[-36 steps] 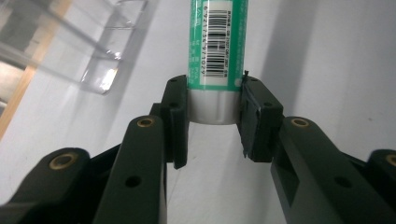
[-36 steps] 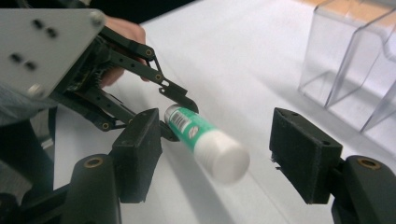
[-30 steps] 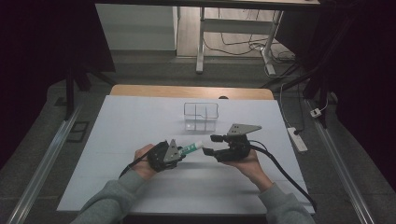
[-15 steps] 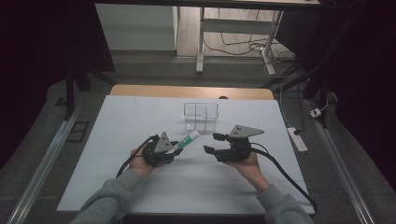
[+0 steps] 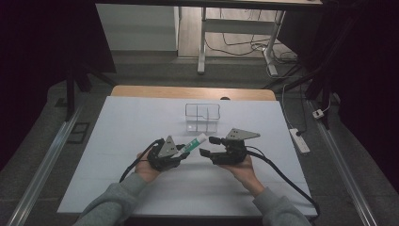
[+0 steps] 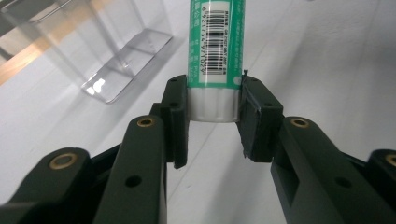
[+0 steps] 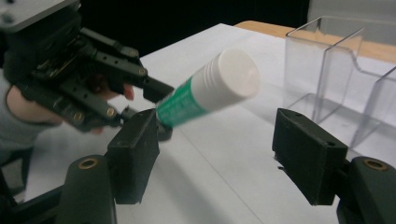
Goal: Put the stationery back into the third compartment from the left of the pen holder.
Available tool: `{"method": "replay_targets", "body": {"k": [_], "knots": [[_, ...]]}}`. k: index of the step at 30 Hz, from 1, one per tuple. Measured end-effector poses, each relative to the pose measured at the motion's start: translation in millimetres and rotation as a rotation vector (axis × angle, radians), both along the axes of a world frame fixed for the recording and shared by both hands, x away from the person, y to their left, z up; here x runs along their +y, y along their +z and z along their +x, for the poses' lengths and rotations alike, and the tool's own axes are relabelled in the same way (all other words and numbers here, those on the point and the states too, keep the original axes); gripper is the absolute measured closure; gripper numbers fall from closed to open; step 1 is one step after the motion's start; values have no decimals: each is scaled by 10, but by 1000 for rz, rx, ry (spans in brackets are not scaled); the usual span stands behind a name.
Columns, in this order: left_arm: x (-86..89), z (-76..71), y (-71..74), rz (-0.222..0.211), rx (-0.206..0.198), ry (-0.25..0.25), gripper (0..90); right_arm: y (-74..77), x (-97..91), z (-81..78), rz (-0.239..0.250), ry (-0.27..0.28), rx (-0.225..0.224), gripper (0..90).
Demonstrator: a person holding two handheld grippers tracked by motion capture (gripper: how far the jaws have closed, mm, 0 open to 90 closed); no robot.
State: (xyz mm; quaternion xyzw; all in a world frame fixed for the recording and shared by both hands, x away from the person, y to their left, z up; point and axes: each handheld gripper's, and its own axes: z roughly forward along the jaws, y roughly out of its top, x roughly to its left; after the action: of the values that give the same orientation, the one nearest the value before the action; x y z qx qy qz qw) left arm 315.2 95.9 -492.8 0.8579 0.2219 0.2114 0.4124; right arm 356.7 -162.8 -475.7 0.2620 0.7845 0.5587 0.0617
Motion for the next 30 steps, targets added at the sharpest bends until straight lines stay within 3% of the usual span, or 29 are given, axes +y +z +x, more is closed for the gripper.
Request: {"method": "replay_targets", "body": {"k": [4, 10, 15, 22, 25, 27, 30], "knots": [[-69, -37, -13, 14, -14, -14, 657, -32, 21, 15, 28, -3, 31, 337], [-108, -40, -50, 28, -11, -18, 656, -34, 29, 8, 50, 9, 38, 516], [-149, -38, -93, 50, -11, -8, 657, -27, 27, 32, 108, 37, 82, 592], [-169, -31, -130, 48, -16, 9, 643, -30, 47, 20, 125, 71, 66, 643], [-140, -17, -125, 23, -13, 26, 540, -23, 39, 16, 117, 67, 56, 643], [-103, -5, -113, 11, 2, 37, 426, -11, 33, 7, 102, 58, 34, 643], [-44, 1, -101, -6, 29, 62, 335, 16, 15, -3, 84, 44, 5, 643]]}}
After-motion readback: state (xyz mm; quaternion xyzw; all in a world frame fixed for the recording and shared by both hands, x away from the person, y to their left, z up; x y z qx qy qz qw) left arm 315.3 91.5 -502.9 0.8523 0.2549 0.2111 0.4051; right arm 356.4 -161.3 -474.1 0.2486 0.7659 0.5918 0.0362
